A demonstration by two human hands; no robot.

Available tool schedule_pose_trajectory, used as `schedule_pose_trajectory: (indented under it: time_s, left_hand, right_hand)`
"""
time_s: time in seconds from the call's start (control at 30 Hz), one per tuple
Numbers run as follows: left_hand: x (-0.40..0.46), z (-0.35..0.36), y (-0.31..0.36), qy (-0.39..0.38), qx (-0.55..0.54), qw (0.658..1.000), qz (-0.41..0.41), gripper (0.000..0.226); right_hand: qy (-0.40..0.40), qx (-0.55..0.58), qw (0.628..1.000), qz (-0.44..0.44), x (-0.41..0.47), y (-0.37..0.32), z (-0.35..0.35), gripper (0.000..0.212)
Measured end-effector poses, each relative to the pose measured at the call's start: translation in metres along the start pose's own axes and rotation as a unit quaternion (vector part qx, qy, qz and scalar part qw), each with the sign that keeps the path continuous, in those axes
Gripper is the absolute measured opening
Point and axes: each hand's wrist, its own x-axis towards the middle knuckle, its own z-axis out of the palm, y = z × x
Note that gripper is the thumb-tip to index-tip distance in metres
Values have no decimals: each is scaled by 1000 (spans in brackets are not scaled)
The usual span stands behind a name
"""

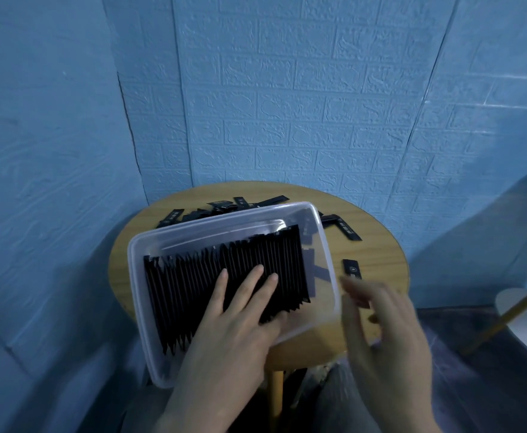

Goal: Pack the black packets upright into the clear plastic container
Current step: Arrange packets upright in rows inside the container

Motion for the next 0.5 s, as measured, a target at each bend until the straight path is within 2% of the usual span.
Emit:
schedule_pose_trajectory:
  time_s: [0.03,0.07,0.17,0.23,0.33,0.5]
  left_hand:
    - [0,0,-1,2,3,1000,-1,56]
    - [0,0,-2,5,4,1000,-1,61]
    - [1,-3,-2,1,2,1000,8,66]
    - [1,-3,-2,-3,2,1000,8,67]
    - [2,-1,-6,4,1,1000,3,67]
    - [2,0,-10,17,6,1000,5,62]
  right_hand:
    - [19,-30,998,45,7,7,-1,16]
    - [6,-74,994,87,16,15,-1,18]
    - [-162,-201,941,220,38,52,6,52]
    - [-245,-236,903,262,49,68,13,65]
    - [-277,-262,887,262,57,79,21,51]
    - [-263,-246,883,302,63,85,19,37]
